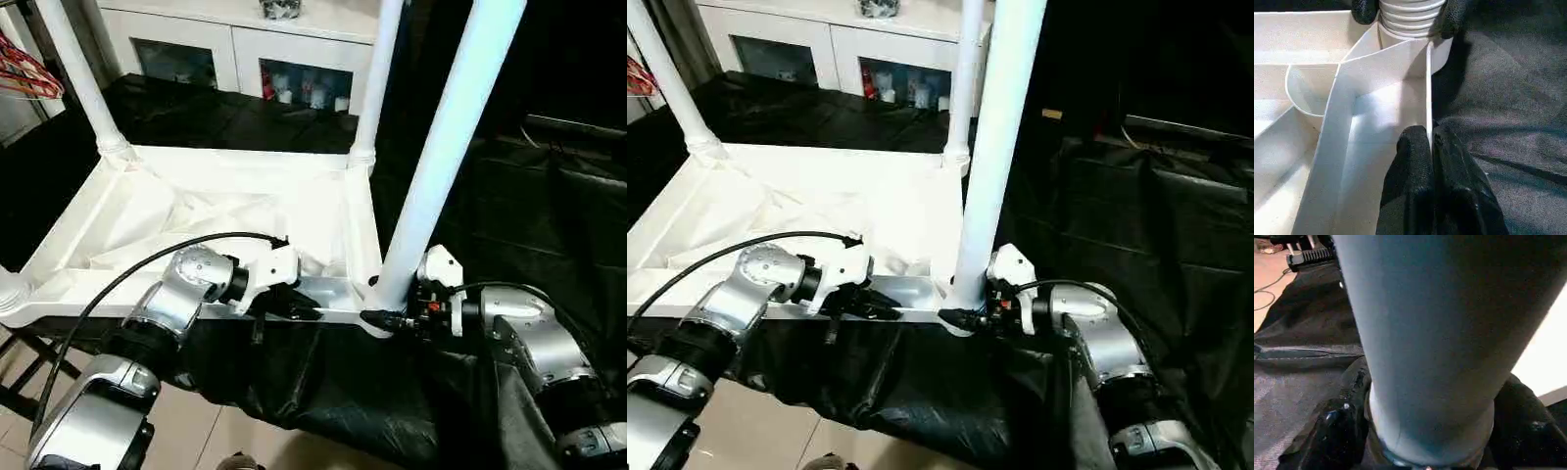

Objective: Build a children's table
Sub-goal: Rotate leg to tighten

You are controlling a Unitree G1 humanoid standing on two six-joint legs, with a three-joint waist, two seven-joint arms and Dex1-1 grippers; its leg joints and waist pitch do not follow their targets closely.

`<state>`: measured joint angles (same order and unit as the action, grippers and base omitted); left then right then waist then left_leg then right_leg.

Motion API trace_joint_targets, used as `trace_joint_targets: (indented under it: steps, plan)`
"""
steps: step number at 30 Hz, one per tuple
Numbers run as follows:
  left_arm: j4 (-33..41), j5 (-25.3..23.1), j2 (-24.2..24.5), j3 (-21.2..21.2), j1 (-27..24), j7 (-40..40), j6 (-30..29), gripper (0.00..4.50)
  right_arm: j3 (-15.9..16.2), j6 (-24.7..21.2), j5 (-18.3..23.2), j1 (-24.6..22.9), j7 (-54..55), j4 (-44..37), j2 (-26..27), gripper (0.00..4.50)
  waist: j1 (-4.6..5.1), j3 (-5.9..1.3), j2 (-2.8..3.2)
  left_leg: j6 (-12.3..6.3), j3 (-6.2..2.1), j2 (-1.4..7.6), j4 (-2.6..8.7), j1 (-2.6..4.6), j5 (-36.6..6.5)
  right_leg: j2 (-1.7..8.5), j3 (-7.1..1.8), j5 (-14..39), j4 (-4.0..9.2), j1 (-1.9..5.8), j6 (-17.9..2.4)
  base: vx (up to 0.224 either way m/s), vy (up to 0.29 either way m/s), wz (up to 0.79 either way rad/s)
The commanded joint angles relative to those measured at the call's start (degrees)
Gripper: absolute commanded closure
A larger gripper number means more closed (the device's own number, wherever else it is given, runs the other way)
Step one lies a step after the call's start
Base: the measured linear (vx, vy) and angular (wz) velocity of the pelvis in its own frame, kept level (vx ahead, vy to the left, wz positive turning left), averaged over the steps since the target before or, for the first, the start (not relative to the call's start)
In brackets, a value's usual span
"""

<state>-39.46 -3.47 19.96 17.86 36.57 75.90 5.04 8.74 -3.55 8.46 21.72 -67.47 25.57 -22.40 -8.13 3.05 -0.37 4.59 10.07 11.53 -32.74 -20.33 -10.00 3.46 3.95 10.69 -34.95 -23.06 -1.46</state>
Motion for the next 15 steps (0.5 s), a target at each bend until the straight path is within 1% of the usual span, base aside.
trace_joint_targets:
  steps: [1, 2, 3, 4, 5, 6, 7, 8, 9, 10, 11, 12, 13, 14, 15]
  plan:
    - [0.7, 1.0, -1.3, -0.7, 0.3, -2.6, 0.0, 4.50, 1.9, -1.3, 1.2, -1.3, -1.2, -1.9, 1.8, 1.75, -0.01, -3.55, -0.84, -3.57, -0.29, 1.98, 3.27, 0.05, -10.1, 4.89, -2.84, 13.5, 4.45, 3.01, -9.7, 0.000, 0.000, 0.00]
    - [0.5, 1.0, -1.8, -0.8, 0.3, -3.5, -0.1, 4.50, 1.6, -1.7, 1.5, -1.5, -0.6, -1.9, 2.2, 1.75, -0.08, -3.58, -0.83, -3.48, -0.33, 1.96, 3.27, 0.05, -10.1, 4.98, -2.84, 13.8, 4.46, 3.02, -9.6, 0.000, 0.000, 0.00]
    - [0.0, 0.6, -2.7, -1.1, 0.5, -5.6, -0.6, 4.50, 0.6, -2.2, 1.8, -1.5, 2.0, -1.2, 3.5, 1.75, -0.06, -3.53, -0.94, -3.46, -0.31, 1.93, 3.28, 0.06, -10.2, 4.95, -2.81, 14.2, 4.52, 2.98, -9.4, 0.000, 0.000, 0.00]
    - [-0.3, 0.3, -3.2, -1.2, 0.7, -6.8, -0.9, 4.50, 0.1, -2.2, 1.7, -1.4, 3.5, -0.7, 4.3, 1.75, 0.03, -3.42, -0.84, -3.16, -0.32, 1.92, 3.34, 0.08, -10.7, 5.01, -2.85, 15.6, 4.69, 2.83, -9.1, 0.000, 0.000, 0.00]
    - [-1.4, -0.8, -4.5, -1.2, 1.4, -10.3, -2.0, 4.50, -1.5, -1.8, 0.9, -0.5, 9.6, 2.0, 6.5, 1.75, 0.14, -3.41, -0.97, -2.68, -0.41, 1.90, 3.45, 0.22, -11.4, 5.13, -2.79, 17.5, 4.89, 2.81, -8.7, 0.000, 0.000, 0.00]
    - [-2.2, -1.6, -5.4, -1.2, 1.9, -12.8, -2.6, 4.50, -2.5, -1.3, 0.3, 0.1, 14.0, 4.0, 8.1, 1.76, 0.30, -3.30, -0.87, -2.37, -0.39, 1.88, 3.48, 0.26, -11.7, 5.13, -2.84, 18.4, 5.03, 2.62, -8.6, 0.000, 0.000, 0.00]
    - [-2.8, -2.3, -6.1, -1.2, 2.3, -14.8, -3.1, 4.50, -3.3, -0.9, -0.2, 0.6, 17.3, 5.5, 9.2, 1.76, 0.56, -3.07, -0.77, -1.49, -0.57, 1.72, 3.73, 0.38, -13.2, 5.15, -2.73, 21.7, 5.44, 2.54, -8.0, 0.000, 0.000, 0.00]
    - [-4.2, -3.3, -7.9, -1.3, 3.3, -19.3, -4.4, 4.50, -4.7, -0.6, -1.3, 1.8, 24.1, 8.5, 11.5, 1.76, 0.92, -3.06, -0.74, -0.39, -0.69, 1.74, 3.94, 0.56, -14.3, 5.23, -2.67, 24.5, 5.62, 2.47, -7.1, 0.000, 0.000, 0.00]
    - [-4.5, -3.5, -8.3, -1.4, 3.6, -20.1, -4.6, 4.50, -5.0, -0.5, -1.4, 2.1, 25.4, 9.1, 12.0, 1.76, 1.15, -3.13, -0.83, 0.06, -0.79, 1.70, 3.91, 0.80, -15.1, 5.25, -2.68, 25.4, 5.83, 2.45, -6.7, 0.000, 0.000, 0.00]
    - [-5.5, -4.0, -9.9, -1.5, 4.4, -23.2, -5.5, 4.50, -6.3, -0.4, -1.8, 3.1, 30.4, 11.3, 14.1, 1.76, 1.24, -3.19, -0.89, 0.02, -0.82, 1.71, 3.89, 0.71, -14.9, 5.29, -2.73, 24.9, 5.75, 2.53, -6.8, 0.000, 0.000, 0.00]
    - [-6.4, -4.3, -11.5, -1.7, 5.2, -26.0, -6.7, 4.50, -7.5, -0.5, -1.8, 4.2, 34.8, 13.2, 16.1, 1.76, 1.59, -3.06, -0.79, -0.07, -0.75, 1.74, 3.91, 0.74, -15.1, 5.28, -2.86, 24.2, 5.84, 2.30, -7.1, 0.000, 0.000, 0.00]
    - [-7.0, -4.5, -12.7, -1.8, 5.8, -28.0, -7.4, 4.50, -8.2, -0.6, -1.9, 5.0, 37.6, 14.5, 17.5, 1.76, 1.75, -3.05, -0.81, -0.04, -0.67, 1.60, 3.83, 0.83, -15.5, 5.19, -2.88, 24.6, 5.89, 2.19, -7.1, 0.000, 0.000, 0.00]
    - [-7.7, -4.9, -13.9, -2.0, 6.3, -30.5, -7.9, 4.50, -8.4, -0.3, -2.4, 5.8, 40.4, 15.7, 18.8, 1.76, 1.80, -3.26, -0.79, -0.14, -0.77, 1.49, 3.79, 0.65, -14.5, 5.26, -2.87, 23.9, 5.76, 2.55, -7.1, 0.000, 0.000, 0.00]
    - [-7.9, -5.0, -14.2, -2.1, 6.5, -31.2, -8.1, 4.50, -8.5, -0.2, -2.7, 6.0, 41.4, 16.1, 19.1, 1.76, 1.78, -3.27, -0.82, -0.37, -0.71, 1.57, 3.76, 0.56, -13.8, 5.17, -2.89, 22.2, 5.67, 2.57, -7.3, 0.000, 0.000, 0.00]
    - [-8.7, -5.5, -16.0, -2.2, 7.1, -34.5, -8.5, 4.50, -8.9, 0.3, -3.4, 7.6, 46.0, 18.2, 20.9, 1.76, 1.69, -3.31, -0.71, -0.55, -0.70, 1.57, 3.72, 0.55, -13.4, 5.17, -2.92, 21.3, 5.59, 2.59, -7.4, 0.000, 0.000, 0.00]
